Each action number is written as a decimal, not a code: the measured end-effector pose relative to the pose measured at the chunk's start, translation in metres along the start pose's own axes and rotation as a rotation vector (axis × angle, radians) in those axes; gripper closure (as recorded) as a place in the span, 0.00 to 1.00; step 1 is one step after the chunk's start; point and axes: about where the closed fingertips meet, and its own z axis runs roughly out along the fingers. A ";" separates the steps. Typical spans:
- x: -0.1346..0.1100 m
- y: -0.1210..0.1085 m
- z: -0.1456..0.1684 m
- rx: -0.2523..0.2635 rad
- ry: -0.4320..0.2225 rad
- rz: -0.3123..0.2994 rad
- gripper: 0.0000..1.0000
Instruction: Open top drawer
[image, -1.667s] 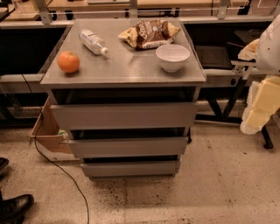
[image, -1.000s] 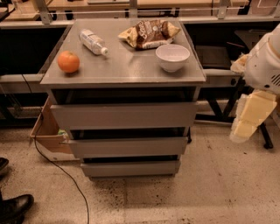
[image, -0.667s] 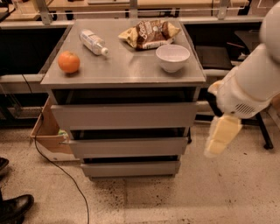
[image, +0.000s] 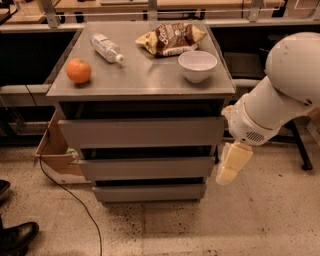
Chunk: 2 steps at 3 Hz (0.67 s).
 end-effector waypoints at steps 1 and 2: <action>-0.023 -0.005 0.023 -0.011 -0.056 -0.007 0.00; -0.047 -0.015 0.053 -0.027 -0.116 -0.002 0.00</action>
Offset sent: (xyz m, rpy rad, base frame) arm 0.0635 0.0843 -0.0545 0.1905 -0.0019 0.0390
